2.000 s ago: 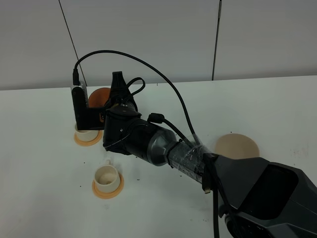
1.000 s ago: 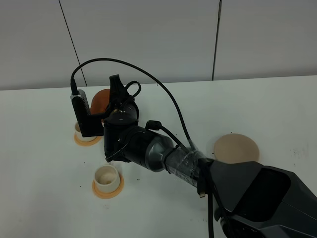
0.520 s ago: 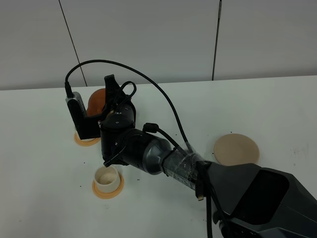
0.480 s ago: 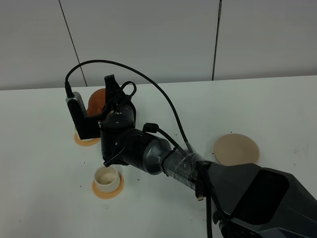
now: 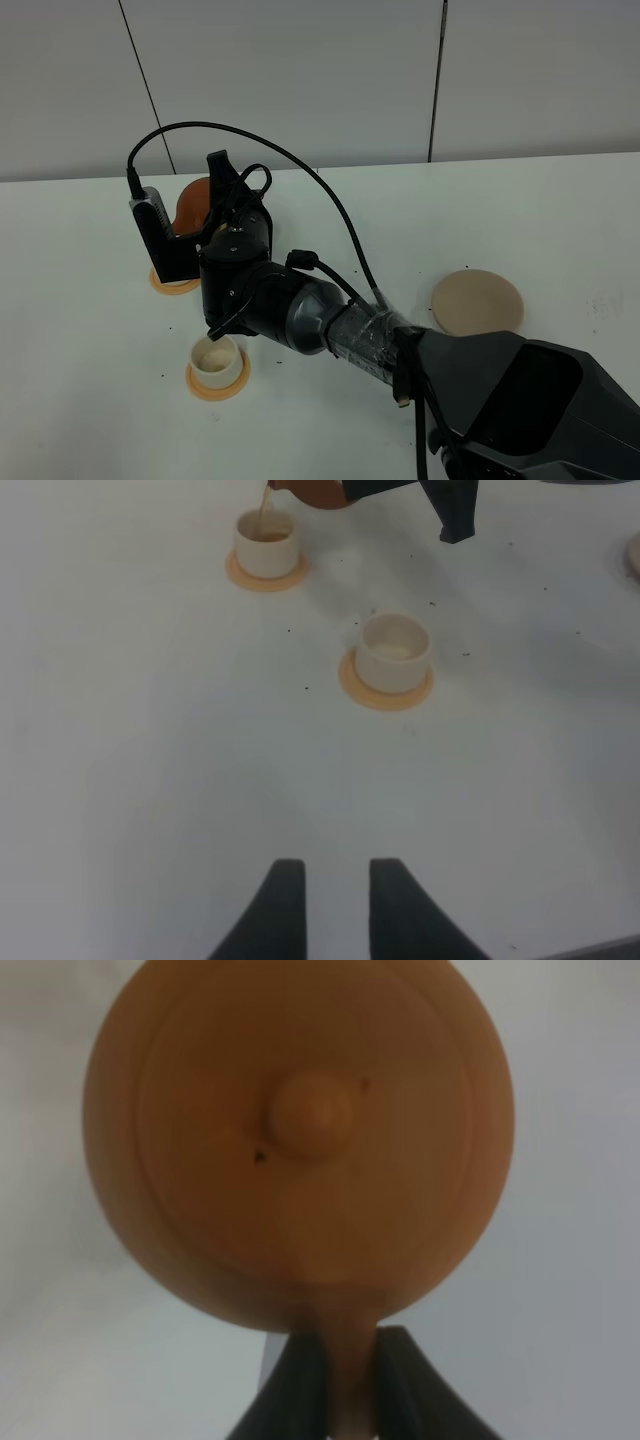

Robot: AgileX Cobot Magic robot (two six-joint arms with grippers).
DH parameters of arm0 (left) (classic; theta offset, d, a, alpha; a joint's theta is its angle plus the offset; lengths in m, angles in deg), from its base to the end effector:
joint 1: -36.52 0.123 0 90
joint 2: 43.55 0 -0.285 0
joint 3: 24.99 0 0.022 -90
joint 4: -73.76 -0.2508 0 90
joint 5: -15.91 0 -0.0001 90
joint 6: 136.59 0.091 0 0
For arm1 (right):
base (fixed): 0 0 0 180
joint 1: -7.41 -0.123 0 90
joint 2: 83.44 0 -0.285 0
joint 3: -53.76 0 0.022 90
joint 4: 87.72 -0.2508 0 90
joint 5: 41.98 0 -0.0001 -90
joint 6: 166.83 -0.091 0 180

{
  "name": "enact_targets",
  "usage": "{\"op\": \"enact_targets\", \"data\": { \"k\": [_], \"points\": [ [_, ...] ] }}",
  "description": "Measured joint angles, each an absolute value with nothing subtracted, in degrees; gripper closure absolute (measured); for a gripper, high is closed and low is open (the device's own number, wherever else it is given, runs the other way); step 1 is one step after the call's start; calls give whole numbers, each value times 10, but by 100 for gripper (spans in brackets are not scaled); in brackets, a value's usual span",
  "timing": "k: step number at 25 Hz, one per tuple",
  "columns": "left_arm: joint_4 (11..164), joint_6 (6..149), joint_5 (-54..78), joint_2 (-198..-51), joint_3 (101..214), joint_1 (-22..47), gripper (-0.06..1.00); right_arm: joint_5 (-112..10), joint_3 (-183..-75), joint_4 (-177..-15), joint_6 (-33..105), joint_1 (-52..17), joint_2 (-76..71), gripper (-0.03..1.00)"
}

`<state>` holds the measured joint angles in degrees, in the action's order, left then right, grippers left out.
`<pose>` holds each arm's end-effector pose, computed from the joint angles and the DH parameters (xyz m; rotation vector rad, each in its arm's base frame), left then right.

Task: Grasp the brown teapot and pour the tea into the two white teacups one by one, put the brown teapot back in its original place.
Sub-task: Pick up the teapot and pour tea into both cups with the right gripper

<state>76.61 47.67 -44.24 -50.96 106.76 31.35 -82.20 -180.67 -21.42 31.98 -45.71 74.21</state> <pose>-0.0064 -0.0034 0.2798 0.1684 2.0139 -0.0694 0.3881 0.4276 0.1565 -1.7757 1.2098 -0.9361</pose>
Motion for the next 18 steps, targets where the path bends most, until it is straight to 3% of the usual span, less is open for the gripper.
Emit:
{"op": "enact_targets", "data": {
  "k": [18],
  "points": [
    [766,477,-442,-510,1068,313,72,-824,-1807,-199,321,-457,742,87]
  ]
}}
